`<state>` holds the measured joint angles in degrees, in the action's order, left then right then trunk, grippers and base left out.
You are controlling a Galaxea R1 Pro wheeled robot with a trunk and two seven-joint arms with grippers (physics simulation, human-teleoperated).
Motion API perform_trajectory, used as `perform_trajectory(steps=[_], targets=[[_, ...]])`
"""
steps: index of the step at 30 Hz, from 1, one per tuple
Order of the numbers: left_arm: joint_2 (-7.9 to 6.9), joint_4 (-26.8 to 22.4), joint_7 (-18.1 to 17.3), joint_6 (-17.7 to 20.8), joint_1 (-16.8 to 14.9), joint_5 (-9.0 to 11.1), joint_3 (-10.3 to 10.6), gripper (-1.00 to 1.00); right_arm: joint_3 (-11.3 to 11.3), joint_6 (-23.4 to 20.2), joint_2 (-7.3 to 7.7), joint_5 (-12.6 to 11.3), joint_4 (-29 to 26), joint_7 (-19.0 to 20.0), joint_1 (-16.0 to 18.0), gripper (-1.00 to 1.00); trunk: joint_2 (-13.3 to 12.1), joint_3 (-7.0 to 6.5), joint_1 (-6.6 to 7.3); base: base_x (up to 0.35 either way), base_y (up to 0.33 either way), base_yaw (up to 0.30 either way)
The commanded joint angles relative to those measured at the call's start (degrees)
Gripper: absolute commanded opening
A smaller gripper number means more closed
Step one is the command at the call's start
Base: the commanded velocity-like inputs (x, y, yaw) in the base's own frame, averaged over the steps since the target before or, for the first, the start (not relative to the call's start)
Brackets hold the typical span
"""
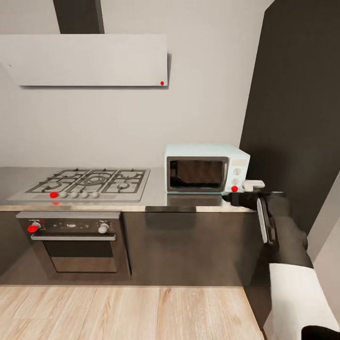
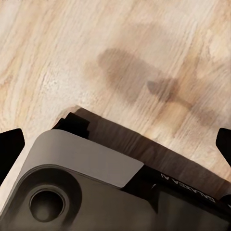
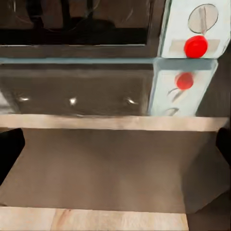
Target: In the kitchen, take the popcorn bag from the countertop, put it into the microwave, and heat it until the popcorn is cooked so the cooked popcorn ends up inside the bag.
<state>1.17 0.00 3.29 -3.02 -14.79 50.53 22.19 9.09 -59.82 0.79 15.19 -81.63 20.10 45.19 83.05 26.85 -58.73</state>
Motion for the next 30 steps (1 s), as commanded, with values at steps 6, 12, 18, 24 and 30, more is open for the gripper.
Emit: perform_trajectory(steps=[6,12,18,24,30], targets=[[0.05,0.0,0.23,-0.23,-0.04,0.35,0.48,1.0,0.24,1.31,-0.14,0.75,-4.54,0.04,1.52,1.0,0.03,0.08,0.0,0.0,0.0,0.0],[0.02,-0.01,0.23,-0.23,-0.05,0.31,0.48,1.0,3.96,23.27,0.0,0.68,5.79,0.03,1.47,1.0,0.03,0.08,0.0,0.0,0.0,0.0],[-0.03,-0.08,0.17,-0.25,-0.02,0.27,0.48,1.0,7.67,37.41,0.08,0.78,14.41,-0.6,1.48,1.0,0.03,0.08,0.0,0.0,0.0,0.0],[-0.03,-0.09,0.14,-0.32,-0.03,0.27,0.48,1.0,9.46,38.63,0.45,1.05,15.53,-0.68,1.48,1.0,0.03,0.08,0.0,0.0,0.0,0.0],[0.01,-0.02,0.15,0.03,-0.03,0.21,0.48,1.0,10.67,38.51,0.68,1.03,17.6,-0.92,1.48,1.0,0.03,0.08,0.0,0.106,0.0,0.0]])
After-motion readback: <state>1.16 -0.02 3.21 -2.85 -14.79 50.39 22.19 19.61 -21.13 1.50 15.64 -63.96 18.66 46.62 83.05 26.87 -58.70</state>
